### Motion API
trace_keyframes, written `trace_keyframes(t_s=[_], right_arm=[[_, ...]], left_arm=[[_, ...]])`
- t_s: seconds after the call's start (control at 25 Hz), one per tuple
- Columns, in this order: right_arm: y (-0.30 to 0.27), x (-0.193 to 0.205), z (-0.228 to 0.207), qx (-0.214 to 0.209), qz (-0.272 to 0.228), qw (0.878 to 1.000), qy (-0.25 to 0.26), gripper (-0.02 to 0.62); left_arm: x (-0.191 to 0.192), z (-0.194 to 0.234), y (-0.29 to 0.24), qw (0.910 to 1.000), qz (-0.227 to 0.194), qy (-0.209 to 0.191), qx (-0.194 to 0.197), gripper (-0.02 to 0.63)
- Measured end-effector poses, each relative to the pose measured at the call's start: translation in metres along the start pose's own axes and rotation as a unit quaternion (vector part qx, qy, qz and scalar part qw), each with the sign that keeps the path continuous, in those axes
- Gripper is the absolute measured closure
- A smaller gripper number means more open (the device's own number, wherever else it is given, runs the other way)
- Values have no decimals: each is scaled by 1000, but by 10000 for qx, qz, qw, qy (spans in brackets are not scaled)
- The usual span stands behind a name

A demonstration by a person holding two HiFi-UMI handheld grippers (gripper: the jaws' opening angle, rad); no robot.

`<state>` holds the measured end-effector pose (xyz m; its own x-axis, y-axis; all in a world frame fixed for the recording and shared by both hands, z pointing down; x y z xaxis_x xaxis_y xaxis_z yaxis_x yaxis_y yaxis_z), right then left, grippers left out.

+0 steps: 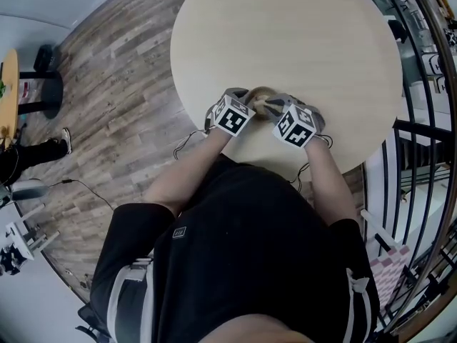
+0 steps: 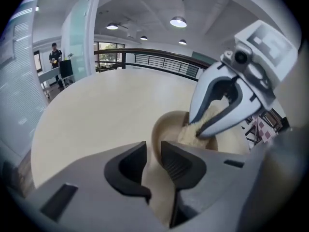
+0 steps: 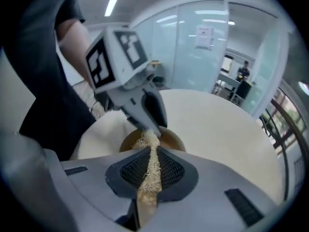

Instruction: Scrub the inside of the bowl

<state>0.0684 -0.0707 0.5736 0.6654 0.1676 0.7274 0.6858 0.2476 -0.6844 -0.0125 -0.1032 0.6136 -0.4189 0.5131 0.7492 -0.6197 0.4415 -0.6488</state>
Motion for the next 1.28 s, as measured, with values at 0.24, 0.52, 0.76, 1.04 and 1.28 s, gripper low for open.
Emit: trace_keyframes(t_s=[0.24,0.52,0.76,1.04,1.28], right_arm=[[-33,24,7,72,1024,9900,962,551],[-35,21,-11,896,670,9931,353,551],[-25,13,-2,639,351,9960,513,551],[4,8,-2,743,-9,9956,569,551],[20,10,4,856,-160,9949,504,551]], left_arm=[[-2,-12,2,9997,30,-190,138,537],[11,-29,17,9997,-78,36,222,499],[13,-32,17,9989,-32,-268,389,439],[-11,-20,29,9962,-341,-694,408,417],[-43,-3,17,9845,-396,-1464,882,423]])
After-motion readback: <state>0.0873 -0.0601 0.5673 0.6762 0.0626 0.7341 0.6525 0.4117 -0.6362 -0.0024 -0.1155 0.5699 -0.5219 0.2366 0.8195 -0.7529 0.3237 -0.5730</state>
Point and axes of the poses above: the fingertips, and each gripper's own axes: y backward along the fingers, z to its left, x out of its underside, the point moved 5 cm from there along y, backward along the fingers, and after that the axes turned 13 degrees about -z, right-handed, at the moved point
